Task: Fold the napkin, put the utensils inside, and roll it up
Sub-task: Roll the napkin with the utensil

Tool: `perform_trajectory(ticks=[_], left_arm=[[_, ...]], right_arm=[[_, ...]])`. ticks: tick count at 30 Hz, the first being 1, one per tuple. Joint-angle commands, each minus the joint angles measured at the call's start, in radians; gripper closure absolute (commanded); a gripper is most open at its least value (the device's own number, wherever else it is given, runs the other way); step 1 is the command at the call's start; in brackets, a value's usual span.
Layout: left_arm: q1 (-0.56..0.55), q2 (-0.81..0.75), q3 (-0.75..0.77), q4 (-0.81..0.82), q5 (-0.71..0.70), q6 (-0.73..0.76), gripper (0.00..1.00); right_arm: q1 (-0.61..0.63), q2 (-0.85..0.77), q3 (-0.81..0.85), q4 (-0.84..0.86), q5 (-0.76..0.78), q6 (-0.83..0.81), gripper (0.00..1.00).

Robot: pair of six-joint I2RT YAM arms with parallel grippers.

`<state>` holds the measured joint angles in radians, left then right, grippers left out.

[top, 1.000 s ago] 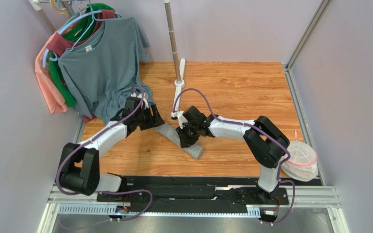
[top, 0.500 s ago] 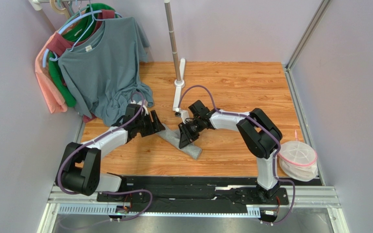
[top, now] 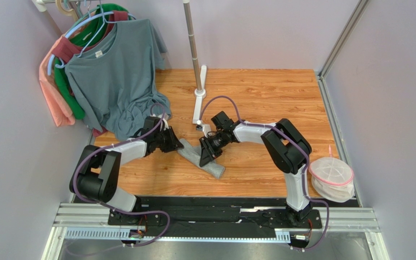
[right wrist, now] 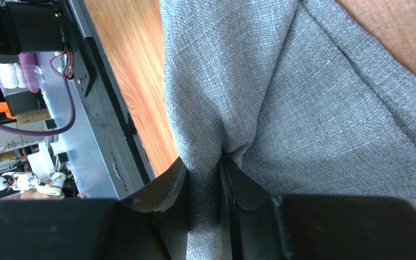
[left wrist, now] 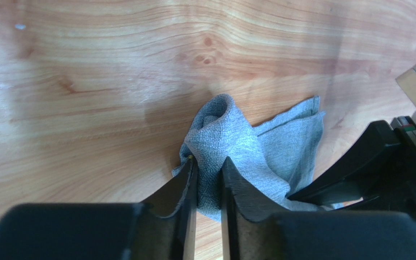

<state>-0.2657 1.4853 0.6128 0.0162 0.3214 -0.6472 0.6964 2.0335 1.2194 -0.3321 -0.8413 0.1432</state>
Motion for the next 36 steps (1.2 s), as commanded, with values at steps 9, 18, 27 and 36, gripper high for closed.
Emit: perform_trajectory(ticks=[9, 18, 27, 36], left_arm=[[0.003, 0.066, 0.082, -0.099, 0.028, 0.047, 1.00], [0.002, 0.079, 0.108, -0.130, 0.038, 0.057, 1.00], [0.002, 0.092, 0.113, -0.130, 0.054, 0.052, 1.00], [0.002, 0.089, 0.122, -0.137, 0.051, 0.054, 1.00]], right_arm=[[0.017, -0.189, 0.141, -0.283, 0.336, -0.074, 0.45], [0.228, -0.312, 0.080, -0.139, 0.755, -0.140, 0.43], [0.319, -0.234, 0.026, -0.032, 0.898, -0.140, 0.44], [0.328, -0.213, 0.005, 0.002, 0.892, -0.188, 0.46]])
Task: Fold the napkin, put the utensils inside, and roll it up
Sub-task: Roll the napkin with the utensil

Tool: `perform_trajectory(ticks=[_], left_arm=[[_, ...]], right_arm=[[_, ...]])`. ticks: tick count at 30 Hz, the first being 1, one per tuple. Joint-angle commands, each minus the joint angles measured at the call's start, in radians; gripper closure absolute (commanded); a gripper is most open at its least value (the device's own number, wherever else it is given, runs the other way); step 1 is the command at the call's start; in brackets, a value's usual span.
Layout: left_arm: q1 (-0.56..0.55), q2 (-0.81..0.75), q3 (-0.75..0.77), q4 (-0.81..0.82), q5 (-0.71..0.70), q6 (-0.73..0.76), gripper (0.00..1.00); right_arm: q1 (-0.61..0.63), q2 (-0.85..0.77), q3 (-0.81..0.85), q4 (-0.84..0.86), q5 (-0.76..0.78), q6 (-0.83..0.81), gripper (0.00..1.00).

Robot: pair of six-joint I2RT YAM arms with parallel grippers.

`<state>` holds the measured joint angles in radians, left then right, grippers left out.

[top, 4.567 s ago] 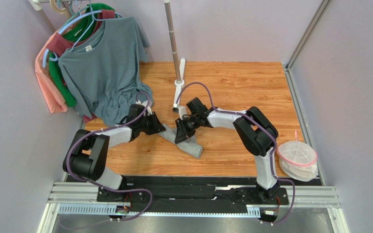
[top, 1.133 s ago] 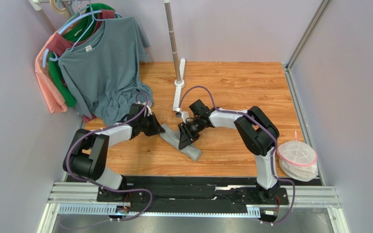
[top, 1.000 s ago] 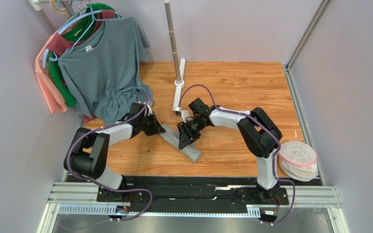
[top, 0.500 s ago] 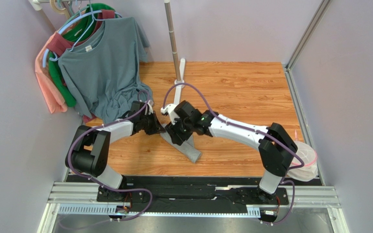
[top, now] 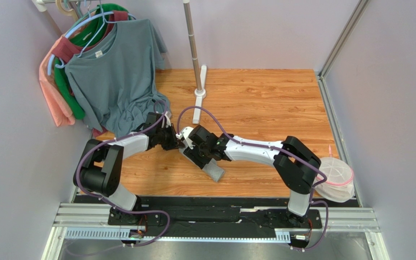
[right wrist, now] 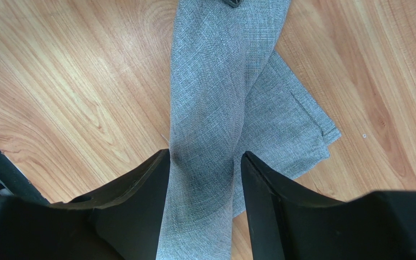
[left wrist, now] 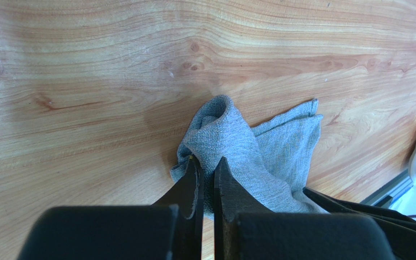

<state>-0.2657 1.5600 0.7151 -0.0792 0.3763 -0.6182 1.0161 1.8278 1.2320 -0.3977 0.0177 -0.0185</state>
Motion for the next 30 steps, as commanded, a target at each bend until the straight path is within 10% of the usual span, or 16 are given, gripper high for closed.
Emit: perform_trajectory(ticks=[1, 30], left_arm=[[0.002, 0.014, 0.021, -0.045, -0.004, 0.026, 1.00], [0.002, 0.012, 0.027, -0.057, 0.001, 0.032, 1.00]], right_arm=[[0.013, -0.027, -0.017, 0.075, 0.047, -0.029, 0.46], [0.111, 0.034, 0.018, 0.076, 0.183, -0.063, 0.45]])
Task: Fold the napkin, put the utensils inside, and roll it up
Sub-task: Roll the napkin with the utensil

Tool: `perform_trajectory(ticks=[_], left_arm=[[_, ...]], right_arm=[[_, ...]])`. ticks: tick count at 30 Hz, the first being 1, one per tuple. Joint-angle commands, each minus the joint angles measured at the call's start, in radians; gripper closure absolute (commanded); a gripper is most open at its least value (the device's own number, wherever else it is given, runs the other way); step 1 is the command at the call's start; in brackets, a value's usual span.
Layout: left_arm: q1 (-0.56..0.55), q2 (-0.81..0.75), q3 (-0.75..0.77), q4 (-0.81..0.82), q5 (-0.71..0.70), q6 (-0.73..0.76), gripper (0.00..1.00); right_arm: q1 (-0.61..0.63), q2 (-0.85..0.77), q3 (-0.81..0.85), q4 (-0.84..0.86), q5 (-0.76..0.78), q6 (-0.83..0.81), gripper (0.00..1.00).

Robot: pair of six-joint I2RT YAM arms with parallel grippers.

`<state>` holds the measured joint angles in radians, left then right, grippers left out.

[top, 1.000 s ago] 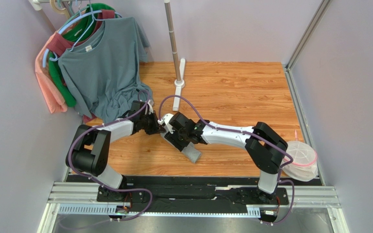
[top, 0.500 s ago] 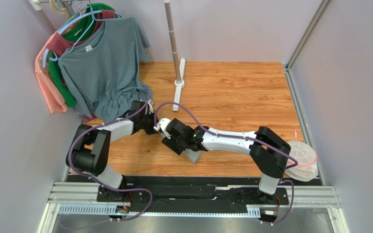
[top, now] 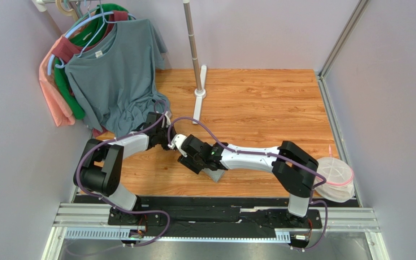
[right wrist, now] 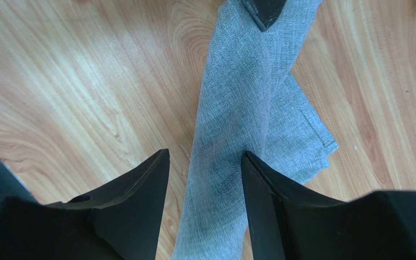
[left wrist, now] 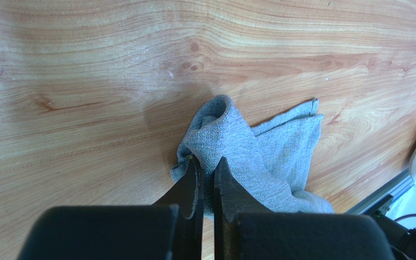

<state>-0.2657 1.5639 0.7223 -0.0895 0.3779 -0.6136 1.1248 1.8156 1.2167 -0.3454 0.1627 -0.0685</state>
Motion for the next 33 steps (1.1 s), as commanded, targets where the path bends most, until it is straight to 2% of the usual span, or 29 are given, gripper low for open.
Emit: perform_trajectory(ticks=[1, 11, 14, 15, 16, 17, 18, 19, 20, 22, 24, 26, 29, 33], left_arm=[[0.002, 0.005, 0.020, -0.049, 0.001, 0.028, 1.00], [0.002, 0.007, 0.034, -0.058, 0.004, 0.035, 1.00], [0.002, 0.002, 0.037, -0.055, 0.016, 0.040, 1.00], [0.002, -0.002, 0.035, -0.050, 0.021, 0.044, 0.99], [0.002, -0.010, 0.034, -0.046, 0.030, 0.048, 0.96], [0.002, -0.013, 0.034, -0.042, 0.032, 0.049, 0.84], [0.002, -0.019, 0.032, -0.041, 0.026, 0.049, 0.75], [0.002, -0.036, 0.034, -0.042, 0.018, 0.048, 0.66], [0.002, -0.045, 0.037, -0.047, 0.007, 0.041, 0.50], [0.002, -0.088, 0.042, -0.065, -0.033, 0.035, 0.41], [0.002, -0.122, 0.043, -0.085, -0.094, 0.028, 0.28], [0.002, -0.171, 0.043, -0.110, -0.137, 0.034, 0.20], [0.002, -0.202, 0.040, -0.136, -0.195, 0.044, 0.19], [0.002, -0.209, 0.011, -0.124, -0.160, 0.032, 0.19]], right_arm=[[0.003, 0.053, 0.030, 0.025, 0.040, -0.011, 0.45], [-0.023, 0.120, -0.002, 0.037, 0.064, 0.012, 0.46], [-0.043, 0.139, -0.019, 0.020, 0.069, 0.045, 0.51], [-0.049, 0.142, -0.022, 0.016, 0.066, 0.053, 0.62], [-0.063, 0.148, -0.026, -0.001, 0.060, 0.062, 0.69], [-0.069, 0.149, -0.032, -0.009, 0.049, 0.062, 0.74], [-0.077, 0.151, -0.037, -0.017, 0.011, 0.087, 0.82], [-0.091, 0.146, -0.042, -0.024, -0.015, 0.091, 0.85], [-0.097, 0.140, -0.054, -0.029, -0.076, 0.099, 0.90], [-0.118, 0.122, -0.060, -0.044, -0.142, 0.107, 0.92], [-0.132, 0.114, -0.056, -0.066, -0.245, 0.119, 0.95], [-0.151, 0.103, -0.052, -0.089, -0.313, 0.125, 0.96], [-0.169, 0.091, -0.046, -0.099, -0.386, 0.134, 0.96], [-0.203, 0.100, -0.023, -0.109, -0.497, 0.154, 0.97]])
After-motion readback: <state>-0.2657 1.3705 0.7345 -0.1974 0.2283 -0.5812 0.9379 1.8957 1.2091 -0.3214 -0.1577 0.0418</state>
